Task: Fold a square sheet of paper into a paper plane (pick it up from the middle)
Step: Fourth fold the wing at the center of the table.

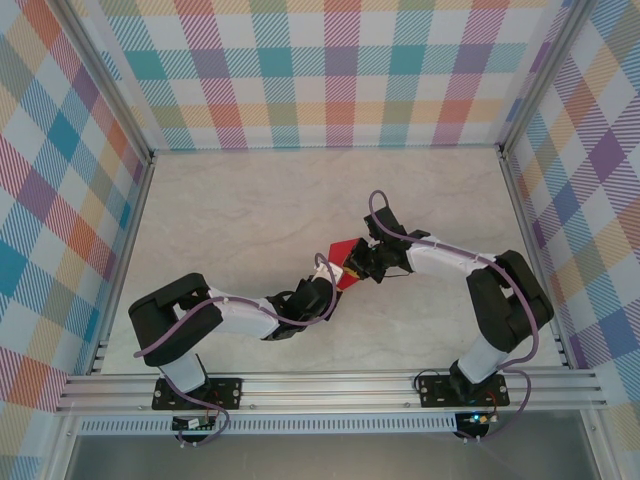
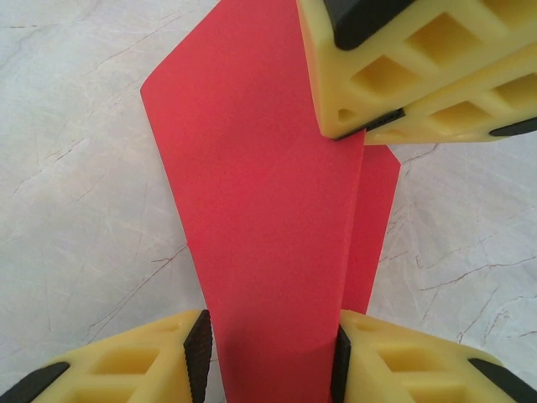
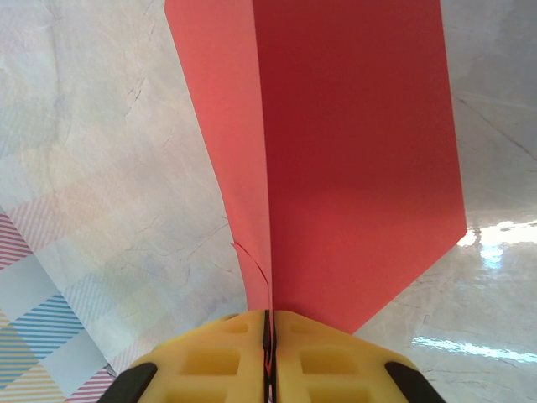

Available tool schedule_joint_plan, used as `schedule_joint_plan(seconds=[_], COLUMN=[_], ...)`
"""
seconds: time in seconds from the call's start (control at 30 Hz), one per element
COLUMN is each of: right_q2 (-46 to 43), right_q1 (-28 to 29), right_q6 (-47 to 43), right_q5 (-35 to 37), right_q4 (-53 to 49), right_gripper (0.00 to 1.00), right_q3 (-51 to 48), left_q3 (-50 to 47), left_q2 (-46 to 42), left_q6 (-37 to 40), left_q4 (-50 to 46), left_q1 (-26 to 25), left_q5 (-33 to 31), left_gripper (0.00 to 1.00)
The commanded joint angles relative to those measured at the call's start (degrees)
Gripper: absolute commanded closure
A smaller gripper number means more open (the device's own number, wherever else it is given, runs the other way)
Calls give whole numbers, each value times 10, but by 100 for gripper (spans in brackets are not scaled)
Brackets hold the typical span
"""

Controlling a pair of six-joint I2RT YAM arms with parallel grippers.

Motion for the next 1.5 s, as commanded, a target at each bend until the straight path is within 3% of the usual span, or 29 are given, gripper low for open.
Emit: schedule_joint_plan(seconds=[0.0, 0.47, 0.67, 0.8, 0.97, 1.1, 1.27, 1.47], right_q2=[7, 13, 14, 13, 2, -24, -68, -105], right_q1=[-2, -2, -3, -3, -3, -9, -20, -31], right_q6=[-10, -13, -13, -13, -19, -28, -61, -120], right_q5=[-11, -10, -12, -15, -15, -8, 4, 4], right_q4=[-11, -16, -15, -14, -11, 5, 31, 45], right_gripper=[91, 91, 91, 90, 81, 67, 55, 50], right_q3=[10, 11, 10, 11, 10, -3, -27, -55], left_q3=[9, 11, 14, 17, 14, 9, -3, -14], left_q2=[-12, -17, -18, -12, -7, -9, -20, -25], left_q6=[11, 13, 7, -7, -36, -73, -127, -188], left_q4=[5, 20, 26, 17, 2, -15, -17, 0], left_q1=[-5, -5, -5, -6, -5, 3, 23, 58], left_q5=[-13, -19, -9, -7, -6, 5, 51, 142], left_gripper=[57, 48, 60, 73, 81, 85, 87, 88])
